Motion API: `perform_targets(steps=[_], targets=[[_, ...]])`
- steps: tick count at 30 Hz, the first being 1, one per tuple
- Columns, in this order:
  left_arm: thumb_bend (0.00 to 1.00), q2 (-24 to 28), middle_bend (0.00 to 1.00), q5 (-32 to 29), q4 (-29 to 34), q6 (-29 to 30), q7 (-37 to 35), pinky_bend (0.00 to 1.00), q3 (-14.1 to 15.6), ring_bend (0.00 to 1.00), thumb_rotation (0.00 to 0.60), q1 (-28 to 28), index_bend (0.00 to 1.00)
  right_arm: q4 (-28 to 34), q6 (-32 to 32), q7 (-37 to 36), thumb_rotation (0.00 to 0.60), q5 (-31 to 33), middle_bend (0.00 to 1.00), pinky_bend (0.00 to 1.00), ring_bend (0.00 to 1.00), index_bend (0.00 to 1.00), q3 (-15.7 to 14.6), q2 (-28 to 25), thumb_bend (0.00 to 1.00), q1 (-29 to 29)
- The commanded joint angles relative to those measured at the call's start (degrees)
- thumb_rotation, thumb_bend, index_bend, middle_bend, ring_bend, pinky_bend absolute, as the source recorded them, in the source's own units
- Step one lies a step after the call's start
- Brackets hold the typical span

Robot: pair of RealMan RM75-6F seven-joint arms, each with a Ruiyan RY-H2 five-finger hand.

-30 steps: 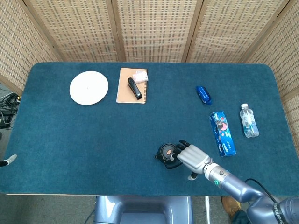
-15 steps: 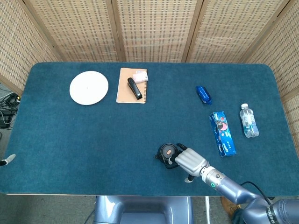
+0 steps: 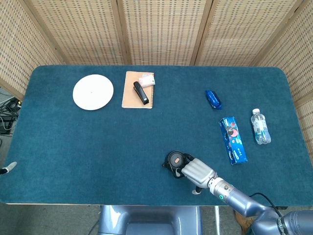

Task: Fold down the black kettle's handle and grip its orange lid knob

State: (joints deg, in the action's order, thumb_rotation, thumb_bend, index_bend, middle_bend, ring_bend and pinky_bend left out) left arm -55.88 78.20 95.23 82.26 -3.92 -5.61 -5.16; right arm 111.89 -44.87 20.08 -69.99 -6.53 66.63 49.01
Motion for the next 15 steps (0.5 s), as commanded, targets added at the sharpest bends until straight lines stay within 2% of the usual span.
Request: perform_targets(steps=[1, 15], targets=[[0.0, 0.0, 0.0, 0.0, 0.0, 0.0, 0.0, 0.0, 0.0, 0.0, 0.6, 0.0, 0.0, -0.2, 0.3, 0.6, 0.6, 0.4, 0.45, 0.0, 0.35, 0.37, 0.1, 0.4, 0.0, 0.0], [0.0, 0.3, 0.0, 0.0, -0.4, 0.1, -1.2, 0.0, -0.1, 0.0, 0.6, 0.1, 0.0, -2.5, 0.8, 8.1, 0.6, 6.0, 0.47, 0.0, 0.37, 0.39, 0.4, 4.3, 0.0, 0.8]])
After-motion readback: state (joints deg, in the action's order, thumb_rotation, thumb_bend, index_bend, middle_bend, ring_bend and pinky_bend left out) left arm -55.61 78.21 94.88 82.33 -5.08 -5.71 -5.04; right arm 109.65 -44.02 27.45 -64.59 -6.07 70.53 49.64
